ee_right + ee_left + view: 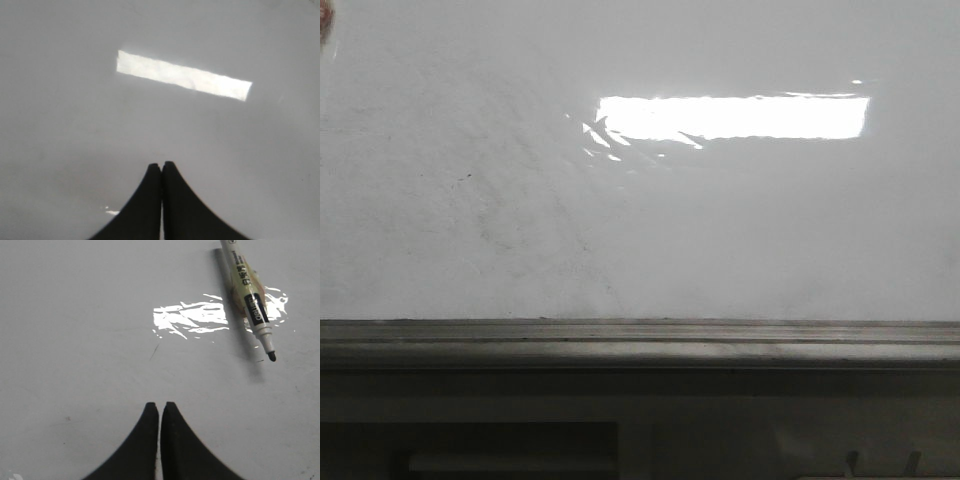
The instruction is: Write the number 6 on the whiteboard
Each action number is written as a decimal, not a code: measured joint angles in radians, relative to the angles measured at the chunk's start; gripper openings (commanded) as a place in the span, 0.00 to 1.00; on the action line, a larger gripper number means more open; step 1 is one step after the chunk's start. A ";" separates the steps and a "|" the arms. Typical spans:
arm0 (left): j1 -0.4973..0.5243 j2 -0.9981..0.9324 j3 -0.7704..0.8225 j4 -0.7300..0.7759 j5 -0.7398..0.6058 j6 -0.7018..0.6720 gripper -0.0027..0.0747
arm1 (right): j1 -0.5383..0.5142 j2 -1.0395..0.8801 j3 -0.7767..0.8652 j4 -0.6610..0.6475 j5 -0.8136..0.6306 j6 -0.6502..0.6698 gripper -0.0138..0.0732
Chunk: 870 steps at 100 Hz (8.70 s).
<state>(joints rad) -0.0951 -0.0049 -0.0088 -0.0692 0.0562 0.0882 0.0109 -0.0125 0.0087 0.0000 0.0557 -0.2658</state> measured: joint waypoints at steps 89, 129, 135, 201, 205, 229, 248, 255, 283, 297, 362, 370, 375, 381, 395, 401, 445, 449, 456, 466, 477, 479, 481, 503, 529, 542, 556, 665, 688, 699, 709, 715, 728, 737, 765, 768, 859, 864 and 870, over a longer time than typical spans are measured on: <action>0.000 0.000 0.000 0.000 0.000 0.000 0.01 | 0.000 0.000 0.000 0.000 0.000 0.000 0.10; 0.000 0.000 0.000 -0.109 0.000 0.000 0.01 | 0.000 0.000 0.000 0.038 0.000 0.000 0.10; 0.000 0.000 0.000 -0.161 0.000 0.000 0.01 | 0.000 0.000 0.000 0.089 -0.004 0.000 0.10; 0.000 0.090 -0.217 -0.532 0.217 -0.004 0.01 | 0.000 0.133 -0.214 0.578 0.215 -0.004 0.10; 0.000 0.131 -0.279 -0.481 0.276 -0.004 0.01 | 0.000 0.192 -0.266 0.554 0.267 -0.004 0.10; 0.000 0.398 -0.526 -0.368 0.503 0.044 0.02 | 0.000 0.478 -0.493 0.502 0.485 -0.010 0.17; 0.000 0.487 -0.562 -0.435 0.551 0.163 0.37 | 0.000 0.545 -0.547 0.498 0.540 -0.014 0.62; 0.000 0.509 -0.562 -0.487 0.549 0.199 0.55 | 0.000 0.547 -0.547 0.498 0.549 -0.017 0.71; 0.000 0.610 -0.562 -0.725 0.456 0.409 0.60 | 0.000 0.547 -0.547 0.496 0.557 -0.020 0.69; 0.000 0.695 -0.569 -0.855 0.443 0.542 0.60 | 0.000 0.547 -0.547 0.496 0.557 -0.020 0.69; 0.000 0.979 -0.660 -0.946 0.400 0.701 0.23 | 0.000 0.547 -0.547 0.496 0.556 -0.020 0.69; 0.000 0.984 -0.660 -0.946 0.400 0.704 0.08 | 0.000 0.548 -0.547 0.496 0.554 -0.020 0.69; 0.000 0.987 -0.660 -0.946 0.398 0.709 0.01 | 0.000 0.548 -0.547 0.496 0.552 -0.020 0.69; 0.000 0.987 -0.660 -0.946 0.398 0.719 0.01 | 0.000 0.548 -0.547 0.496 0.552 -0.020 0.69; 0.000 0.985 -0.660 -0.946 0.398 0.752 0.01 | 0.000 0.550 -0.547 0.496 0.550 -0.020 0.69; 0.000 0.975 -0.660 -0.946 0.407 0.778 0.01 | 0.000 0.550 -0.547 0.496 0.550 -0.020 0.69; -0.198 0.837 -0.681 -0.783 0.583 0.886 0.01 | 0.000 0.706 -0.657 0.735 0.761 -0.301 0.65; -0.237 0.837 -0.681 -0.766 0.589 0.886 0.01 | 0.000 0.732 -0.680 0.770 0.792 -0.330 0.65; -0.299 0.837 -0.681 -0.744 0.589 0.886 0.01 | 0.000 0.784 -0.722 0.813 0.854 -0.372 0.65; -0.373 0.848 -0.681 -0.733 0.579 0.886 0.01 | 0.002 0.857 -0.785 0.856 0.947 -0.410 0.65; -0.446 0.882 -0.681 -0.733 0.549 0.881 0.01 | 0.002 0.925 -0.856 0.899 1.018 -0.429 0.65; -0.459 0.891 -0.681 -0.731 0.543 0.878 0.01 | 0.002 0.936 -0.865 0.905 1.028 -0.432 0.65; -0.472 0.901 -0.681 -0.731 0.537 0.878 0.01 | 0.002 0.946 -0.879 0.912 1.037 -0.437 0.65; -0.610 1.007 -0.682 -0.729 0.471 0.875 0.01 | 0.015 1.057 -1.028 0.930 1.158 -0.447 0.65; -0.734 1.128 -0.766 -0.725 0.398 0.875 0.01 | 0.127 1.126 -1.114 0.908 1.168 -0.441 0.65; -0.764 1.185 -0.818 -0.721 0.391 0.875 0.01 | 0.150 1.131 -1.120 0.904 1.176 -0.440 0.65; -0.786 1.231 -0.871 -0.717 0.384 0.875 0.01 | 0.151 1.145 -1.124 0.900 1.176 -0.440 0.65; -0.726 1.240 -0.944 -0.759 0.380 0.873 0.73 | 0.153 1.133 -1.105 0.867 1.169 -0.458 0.11; -0.535 1.096 -0.918 -0.831 0.434 0.873 0.70 | 0.153 0.963 -0.997 0.826 1.026 -0.465 0.11; -0.423 0.987 -0.847 -0.853 0.431 0.872 0.70 | 0.153 0.873 -0.927 0.814 0.967 -0.475 0.11; -0.328 0.881 -0.763 -0.867 0.410 0.871 0.70 | 0.153 0.803 -0.866 0.811 0.901 -0.488 0.11; -0.273 0.810 -0.708 -0.879 0.382 0.871 0.70 | 0.153 0.763 -0.830 0.811 0.863 -0.491 0.11; -0.174 0.665 -0.612 -0.923 0.286 0.871 0.69 | 0.153 0.701 -0.767 0.811 0.763 -0.492 0.11; -0.126 0.588 -0.558 -0.958 0.215 0.871 0.69 | 0.153 0.673 -0.732 0.811 0.693 -0.492 0.11; -0.069 0.513 -0.482 -0.991 0.154 0.871 0.63 | 0.153 0.665 -0.707 0.835 0.545 -0.510 0.11; -0.069 0.513 -0.480 -0.992 0.154 0.870 0.63 | 0.153 0.669 -0.707 0.844 0.538 -0.521 0.11; -0.069 0.513 -0.480 -1.011 0.154 0.869 0.63 | 0.153 0.837 -0.707 0.759 0.714 -0.558 0.11; -0.069 0.513 -0.480 -1.011 0.154 0.869 0.63 | 0.153 0.817 -0.707 0.746 0.702 -0.546 0.11; -0.069 0.513 -0.480 -1.014 0.154 0.869 0.63 | 0.153 0.800 -0.707 0.744 0.670 -0.539 0.11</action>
<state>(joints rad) -0.1638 0.5085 -0.4893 -1.0836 0.2102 0.9568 0.1643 0.7873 -0.6981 0.7441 0.7259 -0.8051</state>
